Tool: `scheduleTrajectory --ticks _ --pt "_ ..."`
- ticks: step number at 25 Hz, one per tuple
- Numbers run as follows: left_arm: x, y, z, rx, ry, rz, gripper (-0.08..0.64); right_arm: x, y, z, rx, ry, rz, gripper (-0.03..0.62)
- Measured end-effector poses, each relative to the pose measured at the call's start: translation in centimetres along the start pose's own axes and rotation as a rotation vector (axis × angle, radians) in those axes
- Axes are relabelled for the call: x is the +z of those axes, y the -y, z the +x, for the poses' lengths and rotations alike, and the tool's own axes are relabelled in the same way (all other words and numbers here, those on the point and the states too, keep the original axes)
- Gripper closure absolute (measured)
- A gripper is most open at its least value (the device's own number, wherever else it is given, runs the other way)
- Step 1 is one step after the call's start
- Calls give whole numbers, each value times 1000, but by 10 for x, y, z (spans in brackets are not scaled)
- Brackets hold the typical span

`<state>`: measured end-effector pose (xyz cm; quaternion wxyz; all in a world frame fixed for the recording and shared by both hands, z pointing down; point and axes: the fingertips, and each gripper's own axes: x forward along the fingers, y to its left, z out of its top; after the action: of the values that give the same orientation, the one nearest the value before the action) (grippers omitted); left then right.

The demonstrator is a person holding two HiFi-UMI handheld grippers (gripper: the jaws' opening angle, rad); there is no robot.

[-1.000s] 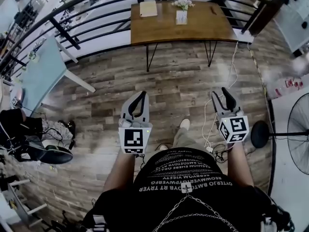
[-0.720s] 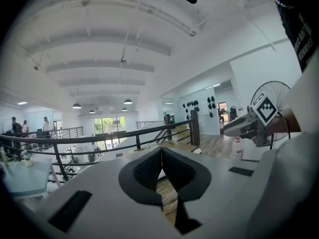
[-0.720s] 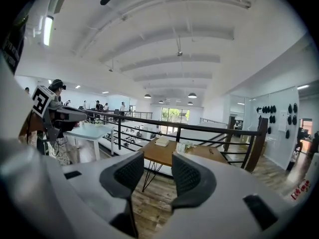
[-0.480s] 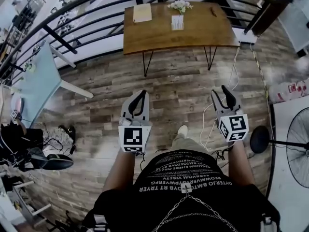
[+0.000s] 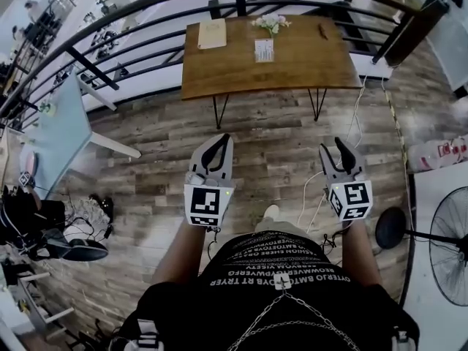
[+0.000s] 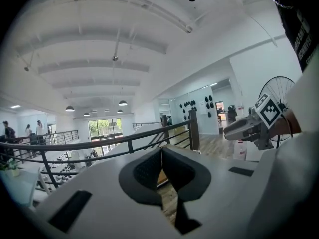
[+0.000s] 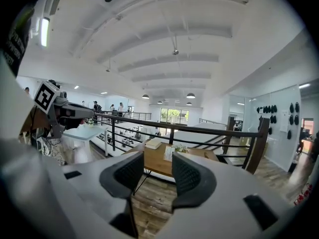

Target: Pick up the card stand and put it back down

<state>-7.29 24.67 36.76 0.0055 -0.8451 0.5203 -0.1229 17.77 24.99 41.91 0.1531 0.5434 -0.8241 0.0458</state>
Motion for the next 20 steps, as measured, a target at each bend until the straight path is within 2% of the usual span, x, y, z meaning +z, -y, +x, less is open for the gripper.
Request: scheduleTrajectory --ticks 10,20 --pt "-2 0 49 45 -46 8 532 -13 51 35 32 -15 38 410" --pt "-10 24 103 9 -57 -10 532 -37 89 55 39 -57 51 410"
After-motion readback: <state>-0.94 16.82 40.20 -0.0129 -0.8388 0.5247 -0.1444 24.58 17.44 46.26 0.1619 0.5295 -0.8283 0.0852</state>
